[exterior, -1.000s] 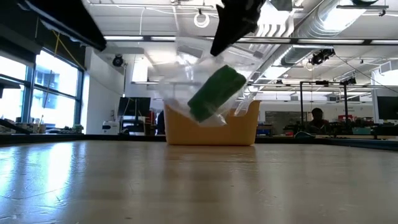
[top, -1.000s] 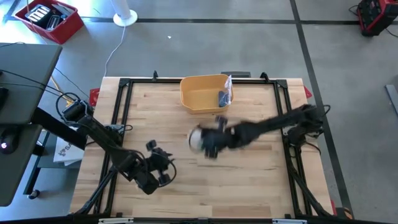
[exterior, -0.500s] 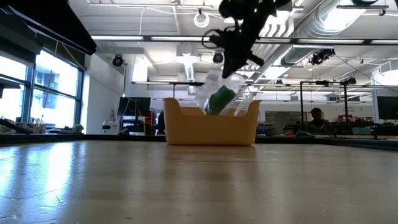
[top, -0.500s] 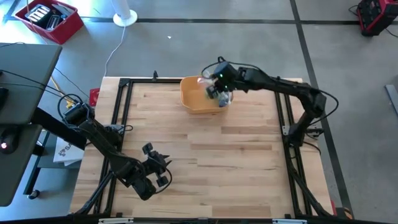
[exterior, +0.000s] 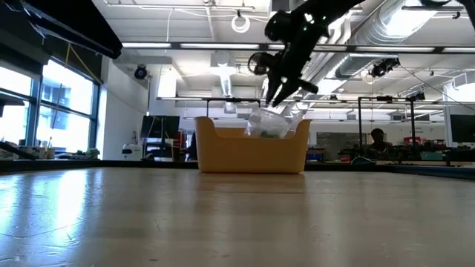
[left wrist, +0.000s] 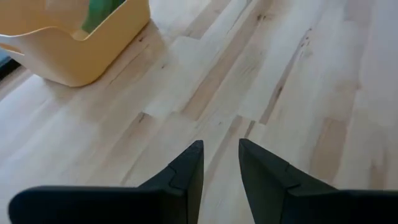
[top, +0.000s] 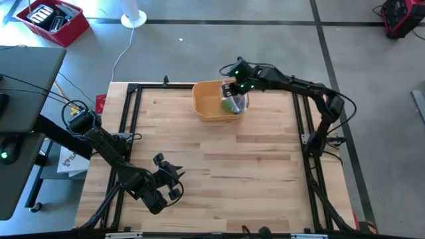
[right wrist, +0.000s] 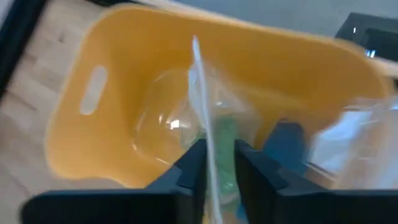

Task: Roll bandage
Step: Put the transparent zip bag containing the rolled green bandage into the yellow bin, then return to Home Position

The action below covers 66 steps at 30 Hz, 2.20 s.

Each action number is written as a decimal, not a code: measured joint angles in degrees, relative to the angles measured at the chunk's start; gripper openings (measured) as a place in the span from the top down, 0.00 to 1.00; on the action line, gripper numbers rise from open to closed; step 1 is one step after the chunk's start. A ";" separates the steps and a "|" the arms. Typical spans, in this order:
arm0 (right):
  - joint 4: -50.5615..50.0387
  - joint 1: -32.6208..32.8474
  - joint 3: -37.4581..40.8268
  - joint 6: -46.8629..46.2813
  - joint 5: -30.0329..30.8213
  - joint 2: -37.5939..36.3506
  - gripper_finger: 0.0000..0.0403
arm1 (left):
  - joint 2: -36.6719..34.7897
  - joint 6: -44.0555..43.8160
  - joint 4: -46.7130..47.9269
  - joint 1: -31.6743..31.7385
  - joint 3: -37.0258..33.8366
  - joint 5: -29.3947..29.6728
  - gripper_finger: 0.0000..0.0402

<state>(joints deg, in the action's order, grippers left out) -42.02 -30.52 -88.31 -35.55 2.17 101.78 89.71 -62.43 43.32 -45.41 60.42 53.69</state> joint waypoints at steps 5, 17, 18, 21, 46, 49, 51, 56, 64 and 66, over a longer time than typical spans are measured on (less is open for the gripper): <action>-5.39 -2.63 -0.15 5.41 -0.16 -6.60 0.67 | -0.52 -0.50 -3.90 0.00 0.00 0.44 0.76; -14.86 8.36 16.00 31.98 -3.76 -39.82 0.71 | -17.68 6.66 -5.07 -4.49 0.00 13.97 0.82; -13.48 9.22 19.50 31.87 -5.14 -44.08 0.72 | -19.53 8.07 -3.98 -4.81 0.00 14.21 0.84; -6.75 10.11 31.81 28.06 -10.06 -57.85 0.76 | -24.29 9.11 0.50 -4.85 -0.11 14.14 0.88; 47.73 26.09 87.36 21.53 -15.11 -97.81 0.98 | -58.92 56.83 -91.73 25.52 -56.23 -15.62 1.00; 43.62 26.07 87.36 21.09 -14.57 -97.77 1.00 | -67.45 58.47 -83.57 26.27 -56.89 -15.55 1.00; 43.64 26.07 87.30 21.40 -14.72 -97.84 1.00 | -74.09 57.47 -75.71 26.86 -56.89 -14.58 1.00; 43.47 26.03 87.23 24.37 -15.25 -99.88 1.00 | -88.24 52.18 -56.63 31.31 -56.85 -16.48 1.00; 43.48 26.03 87.21 25.12 -15.69 -100.64 1.00 | -88.59 49.14 -43.33 38.08 -57.02 -24.02 1.00; 43.49 26.11 87.21 25.58 -15.95 -100.70 1.00 | -88.36 53.38 -43.34 38.23 -58.50 -28.14 1.00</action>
<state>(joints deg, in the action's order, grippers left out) 1.47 -4.41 -1.10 -9.98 -13.78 1.08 1.35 -9.06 -0.02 -7.18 1.93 25.55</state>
